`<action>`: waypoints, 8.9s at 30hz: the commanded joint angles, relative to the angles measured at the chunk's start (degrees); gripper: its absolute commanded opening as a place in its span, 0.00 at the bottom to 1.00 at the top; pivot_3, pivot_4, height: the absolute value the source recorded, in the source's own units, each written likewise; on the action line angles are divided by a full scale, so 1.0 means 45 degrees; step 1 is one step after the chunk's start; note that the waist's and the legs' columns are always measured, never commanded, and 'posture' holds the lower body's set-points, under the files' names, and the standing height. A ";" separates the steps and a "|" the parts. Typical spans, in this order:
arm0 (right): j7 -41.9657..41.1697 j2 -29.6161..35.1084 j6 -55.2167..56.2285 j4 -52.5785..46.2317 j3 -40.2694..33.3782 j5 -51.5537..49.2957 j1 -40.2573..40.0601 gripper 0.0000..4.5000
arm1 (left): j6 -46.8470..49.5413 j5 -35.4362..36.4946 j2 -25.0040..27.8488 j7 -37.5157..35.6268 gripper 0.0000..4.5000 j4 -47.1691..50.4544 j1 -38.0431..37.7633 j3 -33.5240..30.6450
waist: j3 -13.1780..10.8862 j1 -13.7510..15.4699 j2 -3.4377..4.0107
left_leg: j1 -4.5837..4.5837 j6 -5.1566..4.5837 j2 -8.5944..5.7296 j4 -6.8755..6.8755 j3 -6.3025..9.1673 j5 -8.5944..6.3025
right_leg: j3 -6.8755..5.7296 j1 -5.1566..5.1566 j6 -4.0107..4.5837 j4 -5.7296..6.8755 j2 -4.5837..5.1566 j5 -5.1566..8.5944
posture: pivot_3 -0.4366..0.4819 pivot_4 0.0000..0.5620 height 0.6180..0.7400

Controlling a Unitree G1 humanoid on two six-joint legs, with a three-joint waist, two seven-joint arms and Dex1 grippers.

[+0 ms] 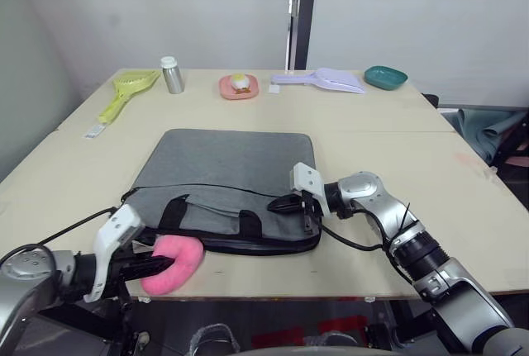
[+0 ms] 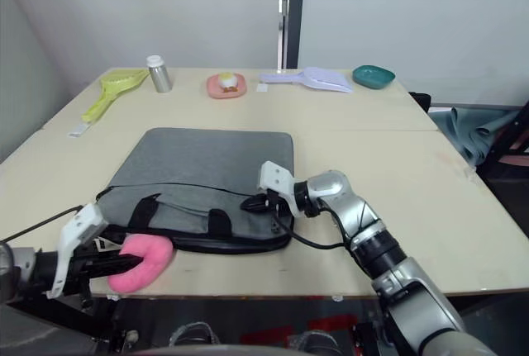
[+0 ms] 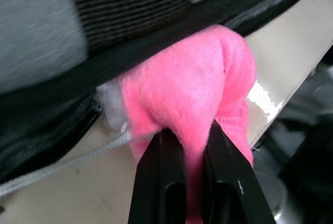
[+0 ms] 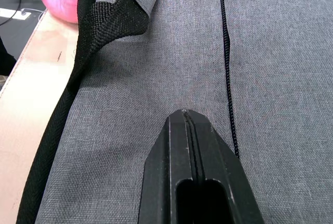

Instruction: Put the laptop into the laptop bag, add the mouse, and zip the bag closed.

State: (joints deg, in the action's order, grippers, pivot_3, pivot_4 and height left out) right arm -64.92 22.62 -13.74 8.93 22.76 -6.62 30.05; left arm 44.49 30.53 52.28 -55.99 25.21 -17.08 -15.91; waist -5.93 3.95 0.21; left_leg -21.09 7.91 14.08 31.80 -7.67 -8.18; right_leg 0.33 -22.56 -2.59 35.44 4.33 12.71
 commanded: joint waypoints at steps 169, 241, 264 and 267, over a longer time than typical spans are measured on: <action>0.6474 0.2913 -1.5222 -0.7996 -0.1889 -1.1550 -0.0694 0.07 | -0.9004 -0.3932 -0.1873 -0.7205 0.00 -1.5315 0.9158 0.4399 | 0.0016 0.0658 0.0151 | 0.0007 -0.0027 -0.0071 0.0035 -0.0172 -0.0041 | 0.0248 -0.0142 -0.0131 0.0146 0.0078 -0.0038 | 0.48 0.27 1.00; 0.4643 0.3630 -0.0829 -0.0178 -0.0626 0.6096 0.2114 0.01 | -1.2152 -0.4925 -0.2639 -0.7901 0.00 -1.6528 0.7804 0.5366 | 0.0225 0.0337 0.0421 | 0.0016 -0.0180 -0.0218 -0.0145 -0.0524 -0.0055 | 0.0374 -0.0143 -0.0407 -0.0024 0.0281 0.0124 | 0.48 0.27 1.00; 0.4991 0.3302 -0.0604 0.2889 -0.1941 0.4868 0.3795 0.01 | -1.3184 -0.5208 -0.2854 -0.7743 0.00 -1.7865 0.7835 0.5281 | 0.0273 0.0270 0.0507 | 0.0025 -0.0183 -0.0256 -0.0218 -0.0560 -0.0056 | 0.0389 -0.0167 -0.0434 -0.0059 0.0314 0.0140 | 0.48 0.27 1.00; 0.5271 0.2373 -0.0253 0.3094 -0.1243 0.5349 0.4128 0.01 | -1.3265 -0.5232 -0.2916 -0.7747 0.00 -1.7967 0.7877 0.5312 | 0.0288 0.0228 0.0530 | 0.0030 -0.0183 -0.0256 -0.0250 -0.0559 -0.0056 | 0.0397 -0.0188 -0.0453 -0.0052 0.0304 0.0152 | 0.48 0.27 1.00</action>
State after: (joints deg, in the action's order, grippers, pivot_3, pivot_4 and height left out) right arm -42.91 35.28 -16.70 24.05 15.81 16.11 45.82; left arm -16.62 15.57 41.62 -90.16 -47.82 24.02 0.71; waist -4.63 4.98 2.60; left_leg -20.96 7.08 12.93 30.63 -10.19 -8.43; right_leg 2.11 -23.43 -4.86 35.21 5.70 13.53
